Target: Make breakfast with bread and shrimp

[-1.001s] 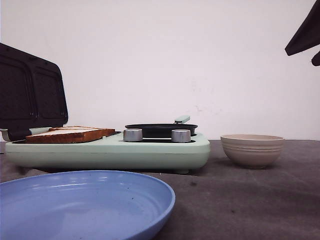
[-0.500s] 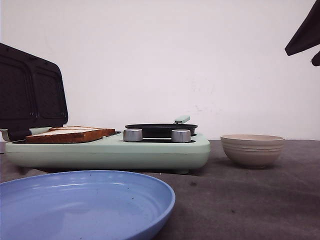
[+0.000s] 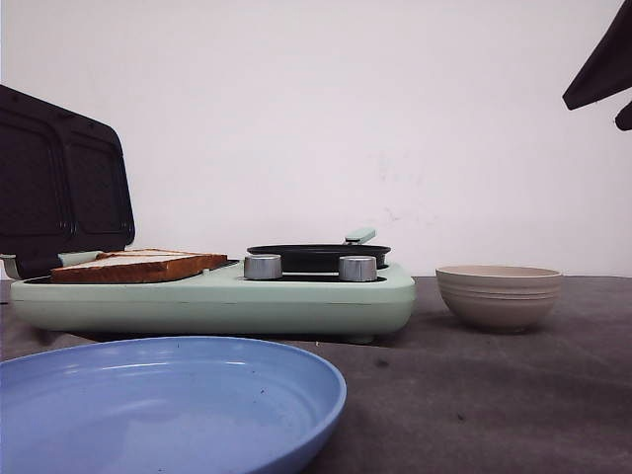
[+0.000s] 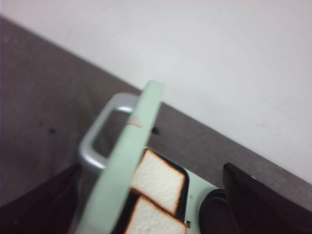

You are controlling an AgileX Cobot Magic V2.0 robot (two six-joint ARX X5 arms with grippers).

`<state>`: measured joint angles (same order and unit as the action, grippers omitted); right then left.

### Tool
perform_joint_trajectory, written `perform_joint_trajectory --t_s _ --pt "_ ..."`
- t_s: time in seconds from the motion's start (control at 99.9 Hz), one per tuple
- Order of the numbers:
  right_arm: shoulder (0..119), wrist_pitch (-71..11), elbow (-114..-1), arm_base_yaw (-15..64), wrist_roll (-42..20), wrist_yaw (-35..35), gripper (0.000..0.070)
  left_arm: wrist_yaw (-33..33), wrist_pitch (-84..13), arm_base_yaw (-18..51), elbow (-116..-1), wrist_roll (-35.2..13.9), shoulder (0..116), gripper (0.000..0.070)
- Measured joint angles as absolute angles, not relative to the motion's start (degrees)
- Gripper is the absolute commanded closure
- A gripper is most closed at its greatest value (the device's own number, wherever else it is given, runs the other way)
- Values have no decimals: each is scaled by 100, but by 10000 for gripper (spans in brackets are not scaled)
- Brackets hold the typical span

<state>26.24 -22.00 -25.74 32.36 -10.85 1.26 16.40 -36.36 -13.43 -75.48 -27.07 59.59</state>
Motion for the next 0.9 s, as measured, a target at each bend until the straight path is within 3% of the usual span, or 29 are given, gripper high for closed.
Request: perform_joint_trajectory --t_s 0.19,0.36,0.901 --pt "2624 -2200 -2574 3236 -1092 126 360 2661 -3380 -2185 -7548 -2945 6696 194" --pt "2624 -2202 -2574 3236 -1096 126 360 3334 -2906 -2458 -7548 -3271 7360 194" --pt "2624 -2213 -2574 3236 -1337 -25 360 3800 -2379 -2320 -7548 -3540 8790 194"
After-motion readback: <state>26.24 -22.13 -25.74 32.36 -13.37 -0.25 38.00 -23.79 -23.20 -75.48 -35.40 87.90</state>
